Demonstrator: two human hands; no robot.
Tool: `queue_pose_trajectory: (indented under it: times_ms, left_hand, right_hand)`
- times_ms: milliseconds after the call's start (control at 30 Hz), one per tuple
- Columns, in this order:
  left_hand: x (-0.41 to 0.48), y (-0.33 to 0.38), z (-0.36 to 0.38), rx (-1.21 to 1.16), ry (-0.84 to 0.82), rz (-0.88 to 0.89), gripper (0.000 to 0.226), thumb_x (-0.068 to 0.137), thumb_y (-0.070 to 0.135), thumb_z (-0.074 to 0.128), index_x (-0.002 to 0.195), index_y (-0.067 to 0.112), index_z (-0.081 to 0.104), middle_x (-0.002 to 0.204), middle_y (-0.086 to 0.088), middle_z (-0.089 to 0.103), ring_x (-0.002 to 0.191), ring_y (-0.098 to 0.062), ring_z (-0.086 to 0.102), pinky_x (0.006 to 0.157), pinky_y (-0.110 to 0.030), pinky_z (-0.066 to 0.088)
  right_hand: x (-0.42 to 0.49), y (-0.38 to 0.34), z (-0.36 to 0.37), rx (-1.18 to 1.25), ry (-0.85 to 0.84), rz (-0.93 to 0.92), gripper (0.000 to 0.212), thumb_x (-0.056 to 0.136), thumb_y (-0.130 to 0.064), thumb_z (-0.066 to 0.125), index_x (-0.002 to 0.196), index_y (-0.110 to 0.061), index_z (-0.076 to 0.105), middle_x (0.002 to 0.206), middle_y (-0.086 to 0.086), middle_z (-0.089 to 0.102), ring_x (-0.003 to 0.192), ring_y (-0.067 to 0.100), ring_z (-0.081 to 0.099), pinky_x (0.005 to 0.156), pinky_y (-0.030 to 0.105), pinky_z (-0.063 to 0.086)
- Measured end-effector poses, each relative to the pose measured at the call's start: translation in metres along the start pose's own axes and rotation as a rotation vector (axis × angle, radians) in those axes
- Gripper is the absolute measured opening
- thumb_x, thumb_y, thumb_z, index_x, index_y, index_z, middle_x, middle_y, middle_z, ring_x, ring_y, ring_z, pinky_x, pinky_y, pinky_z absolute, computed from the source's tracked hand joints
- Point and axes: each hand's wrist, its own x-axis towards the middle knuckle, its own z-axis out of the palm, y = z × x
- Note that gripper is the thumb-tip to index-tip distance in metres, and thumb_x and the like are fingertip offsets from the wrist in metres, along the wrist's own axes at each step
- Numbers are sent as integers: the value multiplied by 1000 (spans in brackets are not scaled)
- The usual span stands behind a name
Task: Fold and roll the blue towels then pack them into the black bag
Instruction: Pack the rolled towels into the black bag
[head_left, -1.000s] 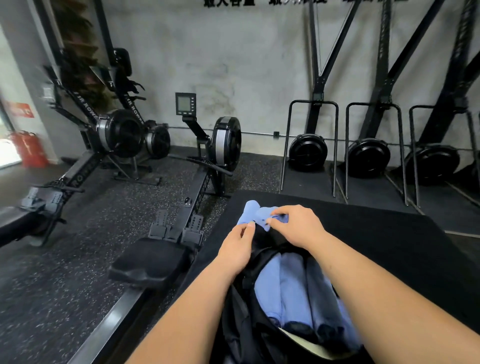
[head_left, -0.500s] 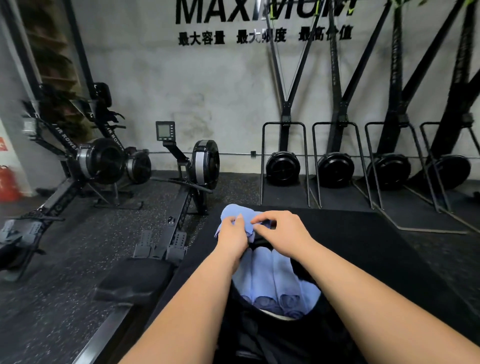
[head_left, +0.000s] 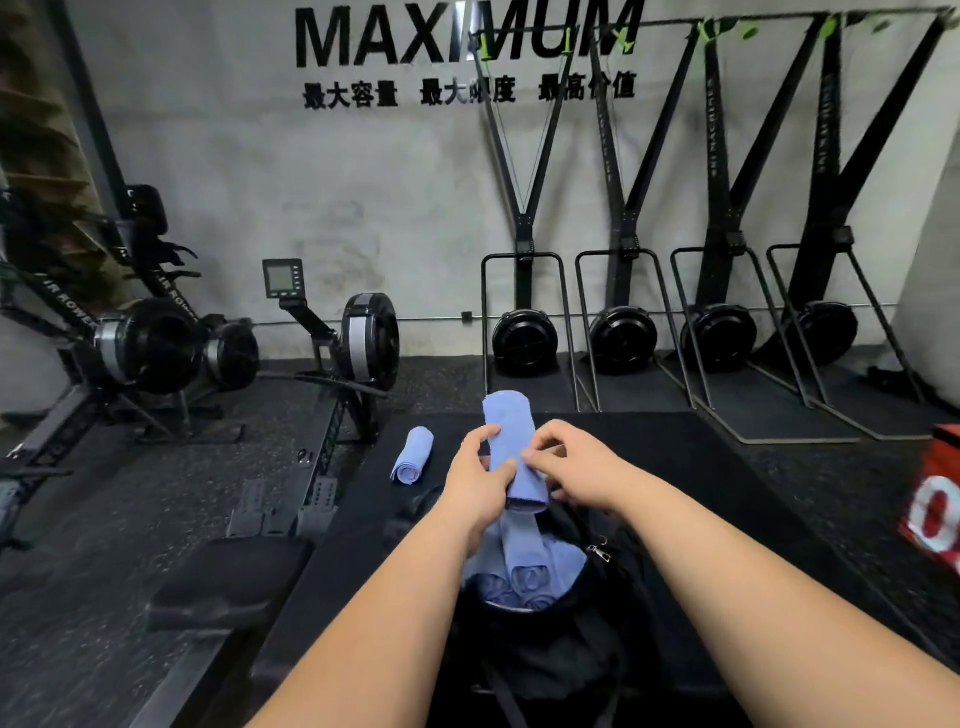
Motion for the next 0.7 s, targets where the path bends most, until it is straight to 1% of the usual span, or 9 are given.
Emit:
queue_pose_trajectory:
  times_ms: [67, 133, 200, 333, 433, 500, 567, 633, 700]
  left_hand:
    - [-7, 0, 6, 33, -71, 17, 44, 101, 17, 67, 136, 41, 54, 116, -9, 65, 96, -19, 68, 88, -36, 59]
    - [-9, -4, 12, 51, -119, 27, 45, 100, 17, 69, 137, 39, 56, 116, -9, 66, 90, -18, 67, 85, -36, 60]
    - [-11, -6, 16, 72, -159, 43, 47, 97, 16, 73, 136, 39, 58, 119, -12, 64, 85, -18, 66, 85, -38, 61]
    - [-10, -15, 17, 76, -240, 43, 46, 94, 21, 77, 132, 43, 63, 121, -9, 65, 90, -17, 69, 87, -39, 64]
    - [-6, -27, 16, 58, -253, 37, 38, 98, 24, 72, 131, 40, 65, 102, 1, 68, 85, -11, 68, 90, -36, 63]
    - [2, -36, 15, 206, -167, 70, 35, 99, 23, 67, 132, 37, 66, 96, 7, 68, 88, -11, 68, 93, -34, 58]
    - [9, -47, 11, 427, -78, 104, 36, 99, 20, 64, 132, 32, 65, 101, 10, 68, 93, -10, 64, 88, -27, 50]
    - [16, -56, 7, 597, -50, 140, 37, 99, 20, 62, 135, 29, 63, 117, 6, 67, 101, -13, 63, 91, -28, 48]
    - [22, -64, 7, 728, -75, 182, 41, 100, 23, 63, 140, 27, 60, 132, 2, 63, 114, -18, 61, 99, -32, 48]
  right_hand:
    - [0, 7, -2, 33, 41, 34, 21, 85, -49, 73, 94, -36, 59, 91, 5, 70, 76, 20, 67, 73, 44, 61]
    - [-1, 13, -2, 47, 106, 80, 29, 87, -46, 75, 103, -31, 57, 102, 10, 69, 89, 26, 71, 74, 49, 66]
    - [-2, 20, -3, 50, 164, 129, 36, 88, -42, 78, 108, -25, 54, 105, 12, 68, 93, 29, 74, 73, 51, 65]
    - [-3, 34, -4, 108, 175, 221, 40, 87, -36, 81, 110, -22, 52, 112, 7, 65, 96, 25, 73, 64, 39, 65]
    - [-2, 45, -4, 83, 221, 289, 38, 83, -34, 77, 109, -21, 52, 109, 9, 66, 95, 29, 72, 64, 40, 61]
    - [-2, 52, -5, -8, 238, 334, 40, 81, -39, 71, 112, -24, 51, 105, 5, 66, 93, 29, 71, 71, 42, 60]
    - [-2, 61, -6, -102, 218, 359, 40, 82, -44, 67, 115, -27, 51, 104, 0, 65, 93, 23, 67, 75, 39, 58]
    - [-1, 68, -4, -161, 154, 369, 32, 85, -43, 64, 108, -23, 57, 98, -2, 67, 87, 22, 66, 70, 33, 52]
    - [0, 73, 3, -100, 60, 401, 17, 85, -35, 62, 92, -19, 61, 85, 0, 63, 71, 23, 58, 60, 29, 44]
